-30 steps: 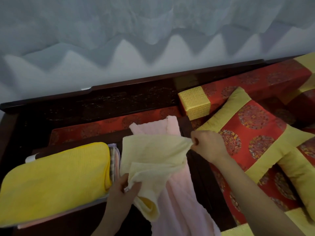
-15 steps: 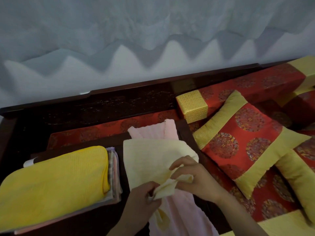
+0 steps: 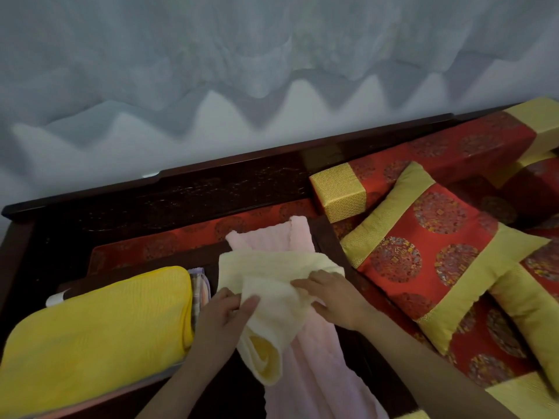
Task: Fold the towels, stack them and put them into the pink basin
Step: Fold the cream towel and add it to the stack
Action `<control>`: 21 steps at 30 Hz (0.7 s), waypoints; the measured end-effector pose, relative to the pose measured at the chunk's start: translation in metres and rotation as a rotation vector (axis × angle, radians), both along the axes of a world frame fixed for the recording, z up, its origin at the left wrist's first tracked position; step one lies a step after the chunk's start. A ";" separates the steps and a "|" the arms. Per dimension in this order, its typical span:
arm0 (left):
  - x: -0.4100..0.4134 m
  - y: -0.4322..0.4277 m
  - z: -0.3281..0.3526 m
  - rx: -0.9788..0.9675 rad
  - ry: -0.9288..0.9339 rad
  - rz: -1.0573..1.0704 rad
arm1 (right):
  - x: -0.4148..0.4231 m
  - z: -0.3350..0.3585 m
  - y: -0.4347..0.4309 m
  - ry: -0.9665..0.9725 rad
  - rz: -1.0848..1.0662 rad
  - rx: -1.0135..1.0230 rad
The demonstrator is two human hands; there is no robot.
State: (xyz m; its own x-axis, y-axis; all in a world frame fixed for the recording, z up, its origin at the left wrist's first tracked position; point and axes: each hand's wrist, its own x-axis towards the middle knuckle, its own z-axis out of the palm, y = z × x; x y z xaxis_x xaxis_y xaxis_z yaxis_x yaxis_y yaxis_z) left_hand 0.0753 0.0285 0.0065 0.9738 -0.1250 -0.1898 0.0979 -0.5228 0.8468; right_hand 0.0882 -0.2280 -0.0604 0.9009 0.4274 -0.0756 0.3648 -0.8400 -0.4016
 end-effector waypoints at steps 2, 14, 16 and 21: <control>0.003 -0.005 0.004 -0.017 -0.023 0.062 | 0.004 0.005 0.003 -0.020 0.033 0.009; 0.015 0.000 0.006 0.096 -0.142 0.114 | -0.008 0.005 -0.035 -0.005 0.148 -0.171; 0.013 -0.001 0.002 0.104 -0.174 0.075 | -0.009 0.007 -0.040 -0.082 0.210 -0.327; 0.010 0.001 -0.002 0.206 -0.210 0.083 | -0.009 0.017 -0.046 -0.330 0.124 -0.444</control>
